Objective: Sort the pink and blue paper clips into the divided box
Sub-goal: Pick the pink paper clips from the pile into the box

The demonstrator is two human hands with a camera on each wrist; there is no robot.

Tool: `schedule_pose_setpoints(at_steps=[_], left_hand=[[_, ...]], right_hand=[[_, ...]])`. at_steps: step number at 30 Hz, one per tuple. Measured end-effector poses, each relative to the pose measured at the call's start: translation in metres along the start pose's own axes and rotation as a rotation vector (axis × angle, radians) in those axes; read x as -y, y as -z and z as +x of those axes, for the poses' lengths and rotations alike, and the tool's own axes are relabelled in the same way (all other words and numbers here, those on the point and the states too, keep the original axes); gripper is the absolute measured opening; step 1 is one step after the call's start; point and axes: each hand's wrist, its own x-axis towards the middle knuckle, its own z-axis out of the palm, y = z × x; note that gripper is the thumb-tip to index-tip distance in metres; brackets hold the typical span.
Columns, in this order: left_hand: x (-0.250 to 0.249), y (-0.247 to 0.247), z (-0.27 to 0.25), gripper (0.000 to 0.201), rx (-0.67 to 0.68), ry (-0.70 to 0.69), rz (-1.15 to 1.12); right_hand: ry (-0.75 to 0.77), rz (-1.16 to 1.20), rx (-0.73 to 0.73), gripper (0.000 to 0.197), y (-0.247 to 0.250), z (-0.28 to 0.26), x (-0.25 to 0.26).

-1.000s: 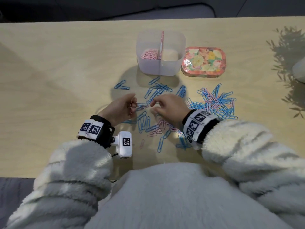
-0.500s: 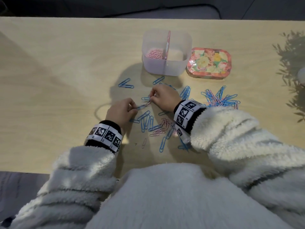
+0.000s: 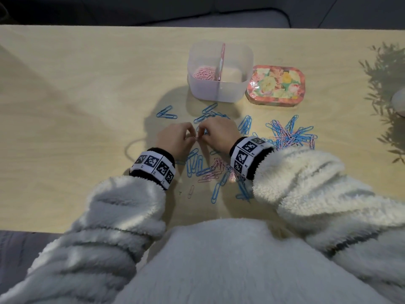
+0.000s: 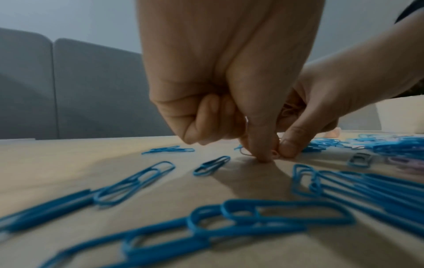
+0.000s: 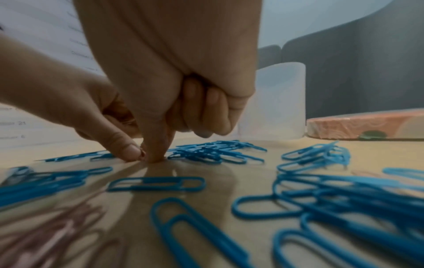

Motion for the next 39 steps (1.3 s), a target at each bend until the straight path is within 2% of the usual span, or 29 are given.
schedule_pose_setpoints(at_steps=[4,8,12,15,19,20,25,28,31,35,37,39], left_hand=[[-0.001,0.004,0.0,0.012,0.039,-0.043,0.033],[0.004,0.014,-0.005,0.008,-0.044,-0.092,-0.13],[0.006,0.031,0.002,0.006,-0.224,-0.079,-0.465],[0.001,0.048,0.015,0.006,-0.351,-0.079,-0.564],[-0.013,0.069,0.037,0.006,-0.387,-0.074,-0.543],[-0.017,0.074,0.043,0.006,-0.388,-0.07,-0.518],[-0.036,0.086,0.072,0.004,-0.364,-0.059,-0.348],[-0.051,0.086,0.088,0.015,-0.379,-0.076,-0.243],[-0.064,0.079,0.105,0.023,-0.309,-0.059,-0.103],[-0.07,0.072,0.115,0.034,-0.115,-0.008,0.036],[-0.07,0.073,0.109,0.033,-0.134,-0.053,0.058],[-0.067,0.077,0.092,0.035,-0.191,-0.142,0.015]], right_hand=[[0.059,-0.063,0.034,0.013,0.001,-0.007,-0.006],[0.134,-0.055,0.021,0.017,0.016,-0.013,-0.012],[0.028,0.331,-0.152,0.013,0.07,0.0,-0.01],[-0.054,0.54,-0.275,0.009,0.109,0.032,-0.005],[-0.27,1.095,-0.136,0.024,0.127,0.067,0.01],[-0.304,1.171,-0.116,0.025,0.127,0.072,0.014],[-0.348,1.058,-0.099,0.032,0.118,0.08,0.016],[-0.296,1.032,-0.153,0.046,0.114,0.076,0.009],[-0.229,0.946,-0.294,0.025,0.116,0.058,0.004],[-0.124,0.904,-0.436,0.03,0.112,0.021,-0.008],[-0.094,0.893,-0.43,0.027,0.109,-0.002,-0.012],[-0.071,0.796,-0.357,0.025,0.102,-0.022,-0.019]])
